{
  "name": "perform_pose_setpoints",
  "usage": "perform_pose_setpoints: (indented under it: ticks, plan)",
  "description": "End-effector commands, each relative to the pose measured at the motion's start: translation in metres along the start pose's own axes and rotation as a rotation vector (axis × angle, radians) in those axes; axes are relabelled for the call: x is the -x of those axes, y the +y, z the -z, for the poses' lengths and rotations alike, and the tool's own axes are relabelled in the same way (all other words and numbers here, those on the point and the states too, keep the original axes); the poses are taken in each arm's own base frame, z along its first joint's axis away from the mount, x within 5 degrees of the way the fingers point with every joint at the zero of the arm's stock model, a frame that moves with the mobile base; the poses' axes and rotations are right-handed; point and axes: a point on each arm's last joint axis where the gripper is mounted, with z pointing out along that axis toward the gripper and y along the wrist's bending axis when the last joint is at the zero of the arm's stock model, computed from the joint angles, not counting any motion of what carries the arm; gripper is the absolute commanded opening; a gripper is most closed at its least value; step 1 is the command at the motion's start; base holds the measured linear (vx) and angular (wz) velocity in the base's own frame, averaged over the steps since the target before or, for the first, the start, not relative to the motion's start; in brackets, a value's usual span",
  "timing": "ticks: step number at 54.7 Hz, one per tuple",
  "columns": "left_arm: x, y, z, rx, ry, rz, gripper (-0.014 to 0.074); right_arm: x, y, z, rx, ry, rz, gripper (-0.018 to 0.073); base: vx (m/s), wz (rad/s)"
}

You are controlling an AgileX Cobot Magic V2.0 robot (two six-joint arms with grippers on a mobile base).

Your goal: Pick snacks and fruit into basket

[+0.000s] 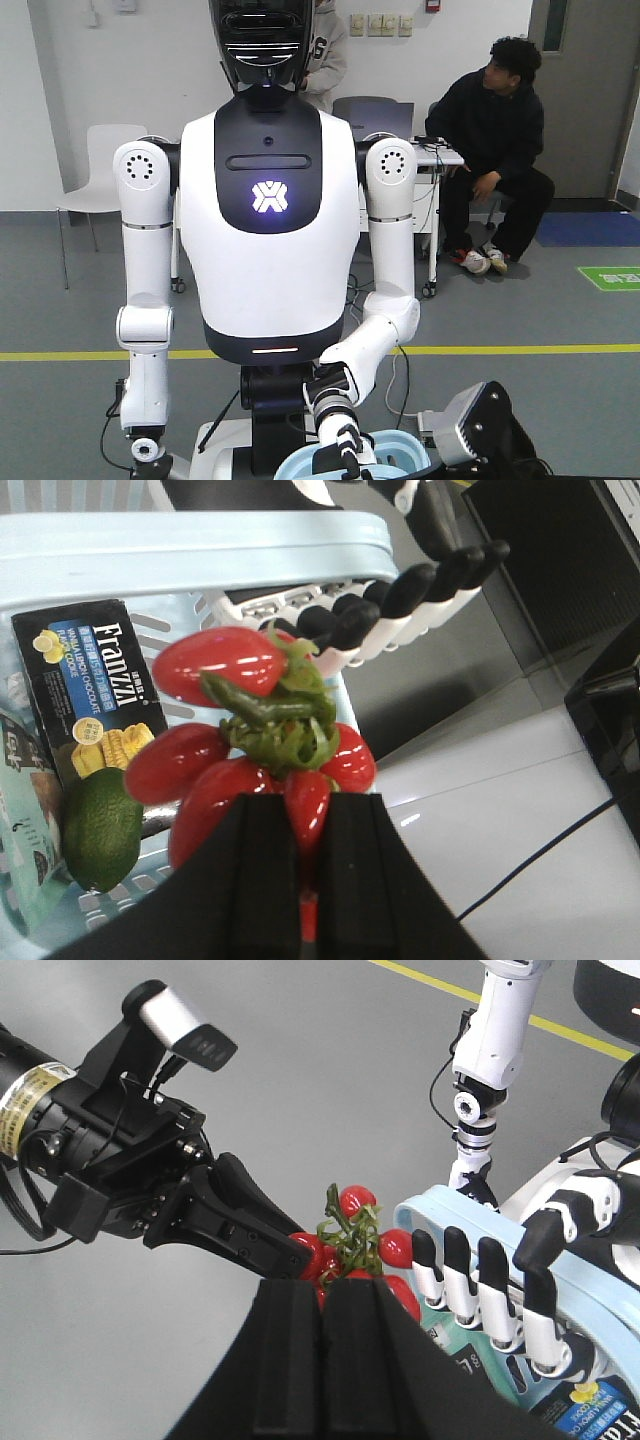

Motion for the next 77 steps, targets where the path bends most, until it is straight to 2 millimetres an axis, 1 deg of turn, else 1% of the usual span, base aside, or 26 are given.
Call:
perform_pose_setpoints:
  ticks: [1, 10, 17, 23, 36, 41, 44, 61, 68, 70, 73, 77]
  plan:
    - [0.0154, -0.0174, 0.0039, -0.092, -0.080, -0.011, 0.0006, 0.0169, 0.0059, 0.0078, 0.021, -0.082, 0.008, -0.0013, 0.00, 0.00]
    - [0.0154, -0.0174, 0.0039, -0.091, -0.080, -0.014, 0.0026, 0.0169, 0.0059, 0.0078, 0.021, -0.082, 0.008, -0.0013, 0.00, 0.00]
    - [0.0155, -0.0182, 0.0040, -0.100, -0.082, -0.014, 0.0076, 0.0169, 0.0059, 0.0078, 0.021, -0.082, 0.008, -0.0013, 0.00, 0.00]
    - [0.0157, -0.0190, 0.0041, -0.109, -0.084, -0.015, 0.0150, 0.0169, 0.0059, 0.0078, 0.021, -0.082, 0.008, -0.0013, 0.00, 0.00]
    - [0.0177, -0.0227, 0.0047, -0.152, -0.107, -0.002, 0.0380, 0.0169, 0.0059, 0.0078, 0.021, -0.082, 0.008, -0.0013, 0.00, 0.00]
    - [0.0197, -0.0252, 0.0054, -0.180, -0.129, -0.001, 0.0426, 0.0168, 0.0059, 0.0078, 0.021, -0.081, 0.008, -0.0013, 0.00, 0.00]
    - [0.0200, -0.0264, 0.0056, -0.192, -0.133, -0.014, 0.0435, 0.0168, 0.0059, 0.0078, 0.021, -0.081, 0.008, -0.0013, 0.00, 0.00]
    - [0.0217, -0.0215, 0.0054, -0.144, -0.148, 0.006, 0.0433, 0.0168, 0.0059, 0.0078, 0.022, -0.081, 0.009, -0.0013, 0.00, 0.00]
    - [0.0215, -0.0196, 0.0060, -0.114, -0.151, -0.068, 0.0413, 0.0168, 0.0059, 0.0078, 0.022, -0.081, 0.009, -0.0013, 0.00, 0.00]
    - [0.0216, -0.0200, 0.0065, -0.108, -0.149, -0.093, 0.0386, 0.0168, 0.0059, 0.0078, 0.022, -0.081, 0.009, -0.0013, 0.00, 0.00]
    - [0.0218, -0.0204, 0.0078, -0.093, -0.142, -0.115, 0.0315, 0.0168, 0.0059, 0.0078, 0.022, -0.081, 0.008, -0.0013, 0.00, 0.00]
    - [0.0253, -0.0236, 0.0130, -0.065, -0.153, -0.134, 0.0188, 0.0169, 0.0060, 0.0079, 0.022, -0.082, 0.008, -0.0013, 0.00, 0.00]
